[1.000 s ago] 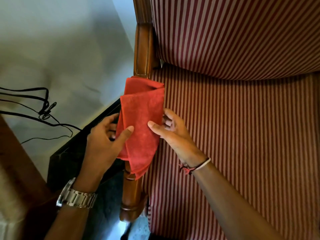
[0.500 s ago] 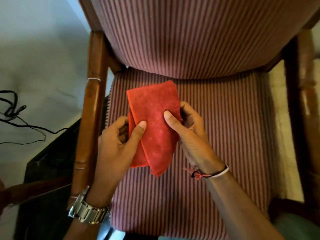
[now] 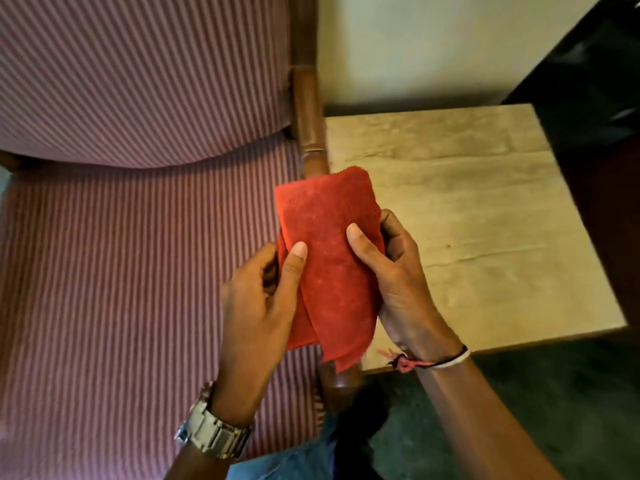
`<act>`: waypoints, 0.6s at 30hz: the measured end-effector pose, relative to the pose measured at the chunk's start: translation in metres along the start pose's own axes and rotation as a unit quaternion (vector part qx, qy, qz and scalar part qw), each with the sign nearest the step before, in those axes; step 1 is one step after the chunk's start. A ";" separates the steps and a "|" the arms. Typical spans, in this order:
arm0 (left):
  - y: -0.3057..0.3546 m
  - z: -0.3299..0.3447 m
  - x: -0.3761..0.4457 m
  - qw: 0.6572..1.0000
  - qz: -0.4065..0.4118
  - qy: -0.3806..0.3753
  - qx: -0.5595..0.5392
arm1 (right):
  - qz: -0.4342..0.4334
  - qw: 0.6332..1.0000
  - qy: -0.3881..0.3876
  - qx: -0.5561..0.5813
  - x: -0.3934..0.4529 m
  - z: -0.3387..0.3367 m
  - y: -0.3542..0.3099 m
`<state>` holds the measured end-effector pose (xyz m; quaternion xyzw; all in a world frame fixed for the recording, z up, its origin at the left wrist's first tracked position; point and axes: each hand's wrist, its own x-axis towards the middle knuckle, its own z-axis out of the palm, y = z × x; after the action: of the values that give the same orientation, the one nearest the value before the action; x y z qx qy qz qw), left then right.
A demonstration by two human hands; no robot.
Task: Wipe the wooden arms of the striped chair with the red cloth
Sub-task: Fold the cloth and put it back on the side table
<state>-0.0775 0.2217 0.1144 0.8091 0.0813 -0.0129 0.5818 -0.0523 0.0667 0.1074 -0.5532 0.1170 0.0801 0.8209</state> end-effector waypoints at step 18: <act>-0.081 0.259 0.033 0.947 -0.152 -0.027 0.280 | 0.086 0.930 0.103 -0.341 0.088 -0.239 0.075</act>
<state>-0.0379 0.0065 -0.0489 0.9167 0.1808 -0.1457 0.3250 -0.0121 -0.1266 -0.0706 -0.7928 0.2139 0.1279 0.5562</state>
